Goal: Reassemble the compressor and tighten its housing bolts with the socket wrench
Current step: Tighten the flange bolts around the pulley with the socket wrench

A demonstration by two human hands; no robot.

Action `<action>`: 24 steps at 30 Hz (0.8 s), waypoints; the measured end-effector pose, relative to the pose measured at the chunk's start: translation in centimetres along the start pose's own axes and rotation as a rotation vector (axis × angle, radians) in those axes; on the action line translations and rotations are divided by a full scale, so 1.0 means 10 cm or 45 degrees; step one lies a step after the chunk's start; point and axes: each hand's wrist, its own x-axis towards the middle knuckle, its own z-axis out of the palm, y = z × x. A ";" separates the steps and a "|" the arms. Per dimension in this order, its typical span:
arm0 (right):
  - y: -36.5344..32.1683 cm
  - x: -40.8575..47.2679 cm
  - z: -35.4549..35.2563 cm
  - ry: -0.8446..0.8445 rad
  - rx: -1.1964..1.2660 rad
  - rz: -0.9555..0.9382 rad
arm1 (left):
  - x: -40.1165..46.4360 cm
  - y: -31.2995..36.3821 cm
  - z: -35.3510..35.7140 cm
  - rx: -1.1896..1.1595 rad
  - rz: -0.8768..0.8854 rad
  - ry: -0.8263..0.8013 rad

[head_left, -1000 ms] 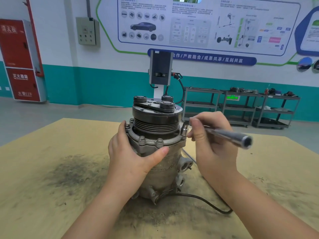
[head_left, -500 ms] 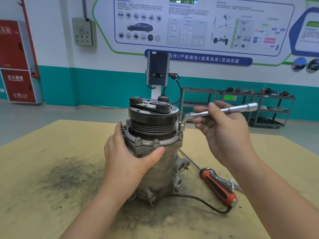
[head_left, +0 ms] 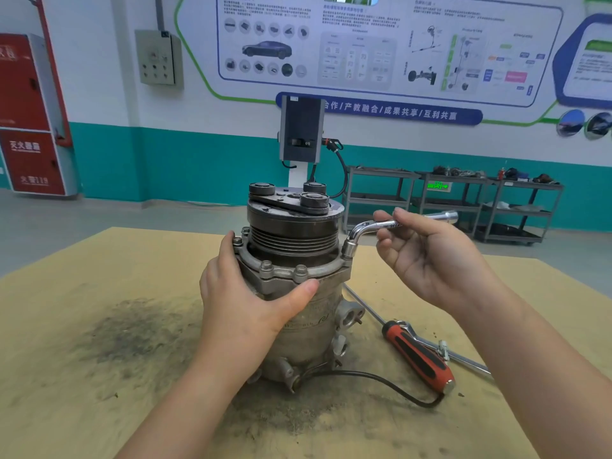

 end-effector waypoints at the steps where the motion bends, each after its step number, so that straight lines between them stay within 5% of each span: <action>1: 0.00 0.00 -0.01 0.009 0.039 0.040 | 0.00 0.00 0.00 0.010 0.001 0.001; 5: 0.06 0.00 0.02 0.029 0.081 -0.071 | 0.00 0.01 0.00 0.068 -0.010 0.009; 18: 0.54 -0.24 0.14 -0.213 -0.877 -1.420 | -0.11 0.08 0.10 0.188 -0.029 0.163; 21: 0.60 -0.27 0.15 -0.188 -0.970 -1.429 | -0.14 0.11 0.13 0.194 -0.039 0.192; 24: 0.46 -0.28 0.21 -0.065 -0.688 -1.238 | -0.16 0.14 0.12 0.212 -0.062 0.202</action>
